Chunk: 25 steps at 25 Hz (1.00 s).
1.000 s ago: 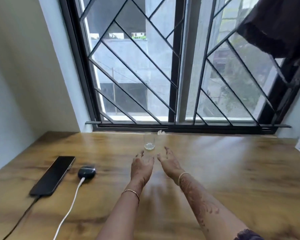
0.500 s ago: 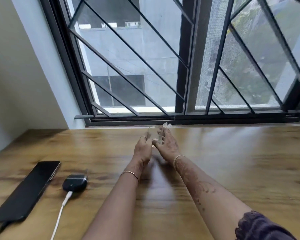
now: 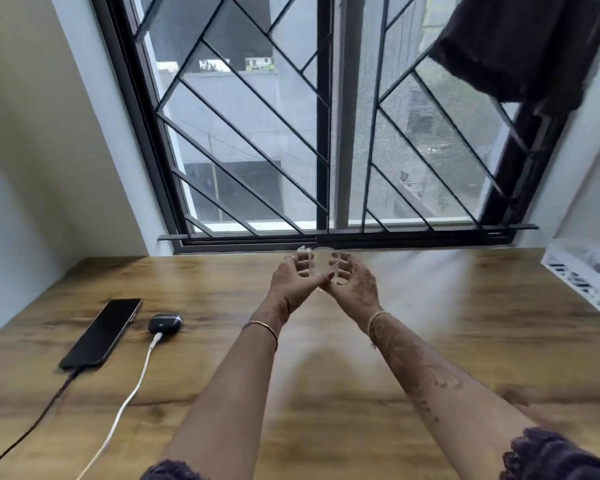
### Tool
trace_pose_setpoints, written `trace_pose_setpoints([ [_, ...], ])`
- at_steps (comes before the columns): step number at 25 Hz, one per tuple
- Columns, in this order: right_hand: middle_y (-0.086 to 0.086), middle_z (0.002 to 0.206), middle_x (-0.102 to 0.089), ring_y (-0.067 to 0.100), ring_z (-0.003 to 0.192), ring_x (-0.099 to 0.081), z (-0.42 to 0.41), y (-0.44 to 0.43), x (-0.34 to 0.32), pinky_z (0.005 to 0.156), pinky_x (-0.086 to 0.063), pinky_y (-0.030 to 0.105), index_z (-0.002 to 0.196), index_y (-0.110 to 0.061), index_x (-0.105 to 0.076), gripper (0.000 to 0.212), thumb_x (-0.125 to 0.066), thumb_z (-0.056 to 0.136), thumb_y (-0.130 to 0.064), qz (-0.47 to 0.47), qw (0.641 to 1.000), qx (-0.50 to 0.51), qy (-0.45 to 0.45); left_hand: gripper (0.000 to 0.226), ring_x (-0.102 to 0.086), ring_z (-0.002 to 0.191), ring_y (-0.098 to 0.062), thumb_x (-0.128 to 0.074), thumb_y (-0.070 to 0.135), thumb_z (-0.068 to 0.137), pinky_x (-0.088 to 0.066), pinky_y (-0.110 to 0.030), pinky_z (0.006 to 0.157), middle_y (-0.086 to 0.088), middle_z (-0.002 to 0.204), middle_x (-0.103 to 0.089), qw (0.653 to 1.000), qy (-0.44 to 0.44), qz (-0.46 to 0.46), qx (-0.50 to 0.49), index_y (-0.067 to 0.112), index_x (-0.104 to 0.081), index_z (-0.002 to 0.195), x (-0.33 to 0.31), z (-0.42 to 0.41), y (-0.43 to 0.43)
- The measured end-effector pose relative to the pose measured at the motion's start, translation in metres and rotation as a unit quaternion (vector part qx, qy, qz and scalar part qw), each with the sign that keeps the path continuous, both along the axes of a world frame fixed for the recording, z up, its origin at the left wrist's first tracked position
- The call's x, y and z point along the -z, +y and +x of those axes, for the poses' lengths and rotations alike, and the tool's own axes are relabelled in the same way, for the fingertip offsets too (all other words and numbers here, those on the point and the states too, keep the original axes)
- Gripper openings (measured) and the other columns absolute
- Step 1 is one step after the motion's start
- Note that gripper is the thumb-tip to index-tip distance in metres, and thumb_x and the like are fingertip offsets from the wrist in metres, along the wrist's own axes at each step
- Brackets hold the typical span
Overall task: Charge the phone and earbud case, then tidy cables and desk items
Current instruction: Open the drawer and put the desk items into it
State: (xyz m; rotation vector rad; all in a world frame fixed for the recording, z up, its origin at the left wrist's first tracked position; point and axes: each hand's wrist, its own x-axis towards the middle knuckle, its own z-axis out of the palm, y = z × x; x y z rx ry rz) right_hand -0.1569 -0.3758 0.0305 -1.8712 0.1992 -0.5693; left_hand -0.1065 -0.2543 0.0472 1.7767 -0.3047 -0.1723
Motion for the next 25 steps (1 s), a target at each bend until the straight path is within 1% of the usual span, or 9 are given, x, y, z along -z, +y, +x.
trace_pose_setpoints([
  [3, -0.002, 0.102, -0.065, 0.016, 0.09, -0.065, -0.084, -0.021, -0.017, 0.079, -0.056, 0.028, 0.112, -0.021, -0.058, 0.053, -0.085, 0.066, -0.018, 0.015, 1.0, 0.0, 0.007, 0.055, -0.065, 0.087, -0.018, -0.085, 0.023, 0.065, -0.055, -0.031, 0.074, -0.006, 0.103, -0.068, 0.999, 0.002, 0.017, 0.032, 0.015, -0.059, 0.113, -0.022, -0.076, -0.016],
  [5, 0.0, 0.103, -0.067, 0.018, 0.093, -0.066, -0.139, -0.04, -0.019, 0.079, -0.057, 0.03, 0.111, -0.022, -0.059, 0.054, -0.086, 0.064, -0.02, 0.005, 1.0, 0.001, 0.021, 0.048, -0.063, 0.082, -0.016, -0.083, 0.018, 0.07, -0.054, -0.032, 0.072, -0.003, 0.096, -0.066, 0.998, 0.019, 0.025, 0.057, 0.015, -0.058, 0.111, -0.029, -0.132, -0.03],
  [9, -0.006, 0.098, -0.067, 0.011, 0.089, -0.067, -0.247, -0.08, -0.016, 0.078, -0.056, 0.025, 0.11, -0.024, -0.061, 0.057, -0.088, 0.06, -0.028, -0.027, 0.997, 0.029, 0.073, 0.044, -0.062, 0.082, -0.016, -0.08, 0.012, 0.074, -0.054, -0.03, 0.07, -0.001, 0.088, -0.065, 0.994, 0.054, 0.026, 0.095, 0.013, -0.056, 0.111, -0.025, -0.237, -0.066],
  [12, -0.002, 0.101, -0.071, 0.012, 0.09, -0.069, -0.316, -0.107, -0.001, 0.082, -0.057, 0.031, 0.108, -0.028, -0.062, 0.063, -0.087, 0.051, -0.037, -0.015, 0.994, 0.047, 0.099, 0.045, -0.061, 0.08, -0.016, -0.08, 0.011, 0.074, -0.053, -0.031, 0.069, -0.003, 0.087, -0.065, 0.99, 0.072, 0.041, 0.112, 0.012, -0.055, 0.111, -0.011, -0.301, -0.097],
  [16, 0.001, 0.099, -0.071, 0.017, 0.092, -0.069, -0.392, -0.147, 0.022, 0.086, -0.056, 0.034, 0.105, -0.024, -0.063, 0.052, -0.086, 0.059, -0.018, -0.011, 0.989, 0.06, 0.132, 0.052, -0.061, 0.074, -0.014, -0.082, 0.01, 0.071, -0.052, -0.024, 0.061, -0.005, 0.087, -0.064, 0.984, 0.075, 0.067, 0.144, 0.006, -0.054, 0.113, 0.016, -0.368, -0.139],
  [18, 0.002, 0.099, -0.071, 0.016, 0.09, -0.07, -0.421, -0.164, 0.031, 0.087, -0.056, 0.034, 0.106, -0.023, -0.064, 0.053, -0.085, 0.057, -0.02, -0.014, 0.984, 0.073, 0.161, 0.055, -0.062, 0.071, -0.012, -0.085, 0.013, 0.067, -0.053, -0.026, 0.065, -0.004, 0.087, -0.066, 0.982, 0.072, 0.075, 0.159, 0.007, -0.054, 0.113, 0.033, -0.389, -0.157],
  [20, -0.001, 0.097, -0.074, 0.011, 0.088, -0.071, -0.442, -0.177, 0.045, 0.088, -0.056, 0.034, 0.105, -0.026, -0.065, 0.052, -0.081, 0.055, -0.029, -0.029, 0.978, 0.101, 0.181, 0.063, -0.067, 0.08, -0.014, -0.089, 0.025, 0.059, -0.058, -0.033, 0.078, -0.007, 0.096, -0.072, 0.978, 0.071, 0.094, 0.174, 0.012, -0.056, 0.111, 0.051, -0.405, -0.171],
  [22, -0.003, 0.097, -0.073, 0.01, 0.088, -0.069, -0.458, -0.189, 0.061, 0.089, -0.054, 0.031, 0.103, -0.029, -0.064, 0.046, -0.079, 0.06, -0.028, -0.046, 0.97, 0.126, 0.203, 0.073, -0.069, 0.091, -0.014, -0.089, 0.04, 0.048, -0.056, -0.039, 0.088, -0.003, 0.102, -0.072, 0.972, 0.077, 0.123, 0.186, 0.016, -0.058, 0.11, 0.07, -0.414, -0.187],
  [25, -0.004, 0.102, -0.068, 0.009, 0.092, -0.065, -0.472, -0.2, 0.079, 0.083, -0.047, 0.017, 0.111, -0.023, -0.06, 0.049, -0.081, 0.067, -0.019, -0.061, 0.959, 0.137, 0.241, 0.06, -0.066, 0.099, -0.012, -0.087, 0.033, 0.059, -0.054, -0.033, 0.092, -0.001, 0.11, -0.069, 0.959, 0.074, 0.173, 0.212, 0.021, -0.056, 0.109, 0.092, -0.424, -0.206],
])
